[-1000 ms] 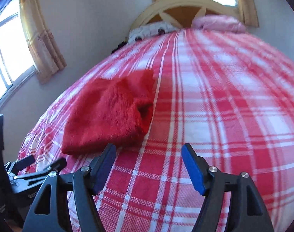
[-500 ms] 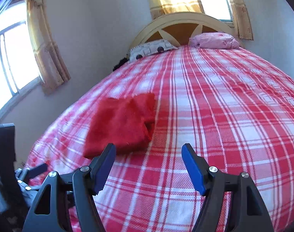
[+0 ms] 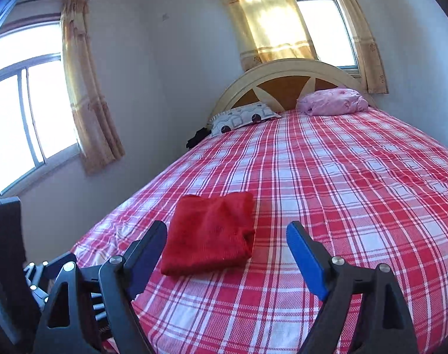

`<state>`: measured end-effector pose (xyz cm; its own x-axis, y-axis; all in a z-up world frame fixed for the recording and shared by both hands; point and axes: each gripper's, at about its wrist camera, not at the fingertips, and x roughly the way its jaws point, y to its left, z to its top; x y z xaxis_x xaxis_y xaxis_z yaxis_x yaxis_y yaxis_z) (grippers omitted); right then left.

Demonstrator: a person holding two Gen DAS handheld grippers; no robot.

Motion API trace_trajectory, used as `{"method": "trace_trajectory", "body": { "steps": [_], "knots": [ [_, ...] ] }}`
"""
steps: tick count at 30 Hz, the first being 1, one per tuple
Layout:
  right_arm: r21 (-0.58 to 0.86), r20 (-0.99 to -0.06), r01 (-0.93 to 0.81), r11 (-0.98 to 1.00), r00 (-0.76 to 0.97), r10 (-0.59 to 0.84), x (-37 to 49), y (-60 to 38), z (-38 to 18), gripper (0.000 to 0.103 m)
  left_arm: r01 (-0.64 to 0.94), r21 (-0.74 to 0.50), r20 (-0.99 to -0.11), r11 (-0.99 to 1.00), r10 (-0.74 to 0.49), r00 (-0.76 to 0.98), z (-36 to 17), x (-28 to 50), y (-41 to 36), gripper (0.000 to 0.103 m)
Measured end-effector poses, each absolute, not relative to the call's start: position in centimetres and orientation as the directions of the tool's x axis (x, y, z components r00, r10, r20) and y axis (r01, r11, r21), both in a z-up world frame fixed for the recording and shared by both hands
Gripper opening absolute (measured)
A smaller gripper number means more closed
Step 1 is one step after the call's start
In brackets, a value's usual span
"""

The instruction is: Fold small clothes

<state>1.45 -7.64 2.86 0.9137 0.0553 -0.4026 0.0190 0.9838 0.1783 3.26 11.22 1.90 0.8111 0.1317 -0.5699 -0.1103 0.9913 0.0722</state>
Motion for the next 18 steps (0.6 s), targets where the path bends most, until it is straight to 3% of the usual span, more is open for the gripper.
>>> {"method": "trace_trajectory", "body": {
  "steps": [11, 18],
  "knots": [
    [0.126, -0.317, 0.059, 0.990, 0.948, -0.016, -1.0, -7.3, 4.3, 0.084, -0.135, 0.082, -0.505, 0.987, 0.158, 0.849, 2.8, 1.8, 11.0, 0.103],
    [0.109, -0.318, 0.059, 0.992, 0.948, -0.021, -1.3, -7.0, 4.3, 0.084, -0.147, 0.055, -0.471, 0.988, 0.155, 0.868, 3.5, 0.8, 10.9, 0.103]
  ]
}}
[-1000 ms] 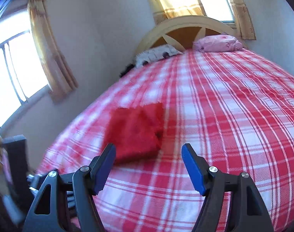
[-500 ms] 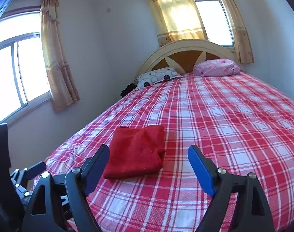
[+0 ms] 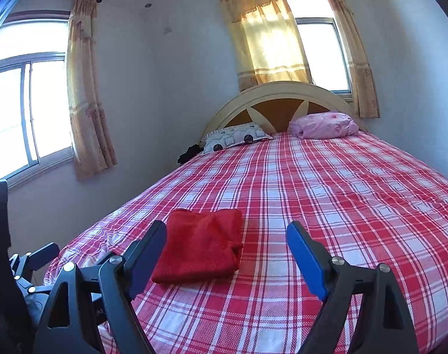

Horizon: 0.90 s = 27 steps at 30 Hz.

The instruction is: Fold small clothes

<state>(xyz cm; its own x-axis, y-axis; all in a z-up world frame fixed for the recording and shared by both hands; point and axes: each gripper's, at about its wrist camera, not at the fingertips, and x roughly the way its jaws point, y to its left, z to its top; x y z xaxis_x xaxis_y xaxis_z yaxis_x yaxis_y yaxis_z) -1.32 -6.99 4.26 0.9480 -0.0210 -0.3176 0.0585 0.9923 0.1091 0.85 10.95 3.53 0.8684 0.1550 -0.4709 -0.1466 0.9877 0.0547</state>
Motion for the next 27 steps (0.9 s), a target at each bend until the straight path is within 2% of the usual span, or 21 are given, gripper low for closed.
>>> {"method": "trace_trajectory", "body": {
  "steps": [9, 27],
  "knots": [
    [0.134, -0.313, 0.071, 0.988, 0.949, -0.026, -1.71, -7.63, 4.30, 0.084, -0.168, 0.080, -0.437, 0.982, 0.186, 0.880, 3.99, 0.28, 10.51, 0.103],
    [0.144, -0.338, 0.062, 0.988, 0.941, -0.009, -1.26, -7.79, 4.04, 0.084, -0.155, 0.076, -0.460, 0.985, 0.173, 0.871, 3.75, 0.28, 10.09, 0.103]
  ]
}}
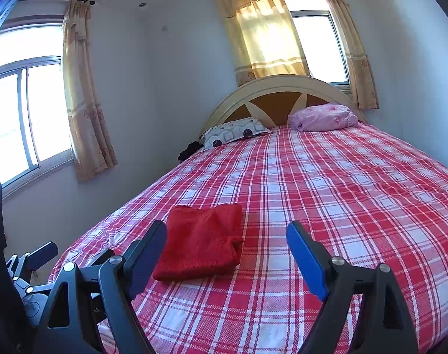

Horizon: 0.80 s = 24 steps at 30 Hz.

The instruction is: Fold small clothes

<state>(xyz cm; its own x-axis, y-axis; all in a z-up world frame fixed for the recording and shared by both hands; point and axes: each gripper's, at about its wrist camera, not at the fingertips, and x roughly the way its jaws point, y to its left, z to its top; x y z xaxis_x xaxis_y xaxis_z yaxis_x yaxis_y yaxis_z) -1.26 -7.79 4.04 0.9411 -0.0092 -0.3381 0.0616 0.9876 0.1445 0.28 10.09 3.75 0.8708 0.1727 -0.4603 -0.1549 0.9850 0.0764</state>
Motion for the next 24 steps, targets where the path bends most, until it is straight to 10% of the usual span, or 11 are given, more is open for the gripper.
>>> {"method": "trace_trajectory", "body": {
  "steps": [24],
  "knots": [
    [0.148, -0.353, 0.056, 0.987, 0.936, 0.000, -1.28, -7.94, 3.64, 0.084, -0.147, 0.071, -0.480, 0.987, 0.163, 0.862, 3.65, 0.47, 9.75, 0.103]
  ]
}}
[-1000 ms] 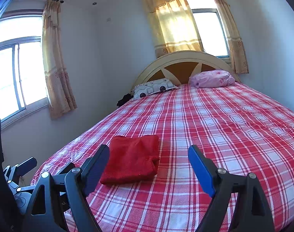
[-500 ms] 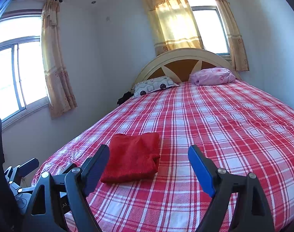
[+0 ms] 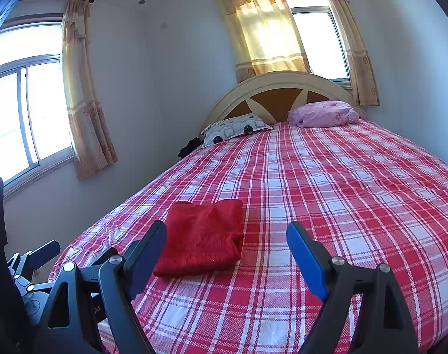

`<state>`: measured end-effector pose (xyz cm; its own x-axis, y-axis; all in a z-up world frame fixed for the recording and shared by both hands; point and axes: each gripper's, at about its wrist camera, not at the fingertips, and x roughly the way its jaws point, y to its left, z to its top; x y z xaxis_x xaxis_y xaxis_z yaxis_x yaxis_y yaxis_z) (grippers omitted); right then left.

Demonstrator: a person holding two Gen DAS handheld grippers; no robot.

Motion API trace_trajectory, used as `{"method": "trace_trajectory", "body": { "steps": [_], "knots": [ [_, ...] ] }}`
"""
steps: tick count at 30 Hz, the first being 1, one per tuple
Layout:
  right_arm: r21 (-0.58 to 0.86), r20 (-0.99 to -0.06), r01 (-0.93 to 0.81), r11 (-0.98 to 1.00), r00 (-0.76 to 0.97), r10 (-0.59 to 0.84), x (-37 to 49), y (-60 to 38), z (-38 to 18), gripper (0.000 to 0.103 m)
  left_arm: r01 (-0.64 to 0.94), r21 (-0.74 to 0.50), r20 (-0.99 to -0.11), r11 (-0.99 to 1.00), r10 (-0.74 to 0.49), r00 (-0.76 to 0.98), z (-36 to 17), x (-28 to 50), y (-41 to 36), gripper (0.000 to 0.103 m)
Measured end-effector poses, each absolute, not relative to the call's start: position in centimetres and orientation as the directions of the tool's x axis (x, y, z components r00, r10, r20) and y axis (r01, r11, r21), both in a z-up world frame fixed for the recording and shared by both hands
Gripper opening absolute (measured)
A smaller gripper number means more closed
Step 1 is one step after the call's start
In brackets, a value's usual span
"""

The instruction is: Fold small clothes

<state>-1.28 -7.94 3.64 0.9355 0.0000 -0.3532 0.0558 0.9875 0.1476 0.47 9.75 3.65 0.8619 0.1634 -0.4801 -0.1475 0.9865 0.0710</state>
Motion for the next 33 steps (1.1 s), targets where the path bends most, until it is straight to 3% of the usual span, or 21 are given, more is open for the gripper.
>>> {"method": "trace_trajectory", "body": {
  "steps": [20, 33],
  "knots": [
    [0.150, -0.364, 0.062, 0.987, 0.931, -0.003, -1.3, -8.4, 3.0, 0.084, -0.162, 0.100, -0.462, 0.982, 0.190, 0.866, 3.2, 0.6, 9.6, 0.103],
    [0.156, -0.374, 0.065, 0.986, 0.927, -0.002, -1.2, -8.6, 2.6, 0.084, -0.130, 0.066, -0.480, 0.989, 0.146, 0.865, 3.0, 0.9, 9.8, 0.103]
  ]
}}
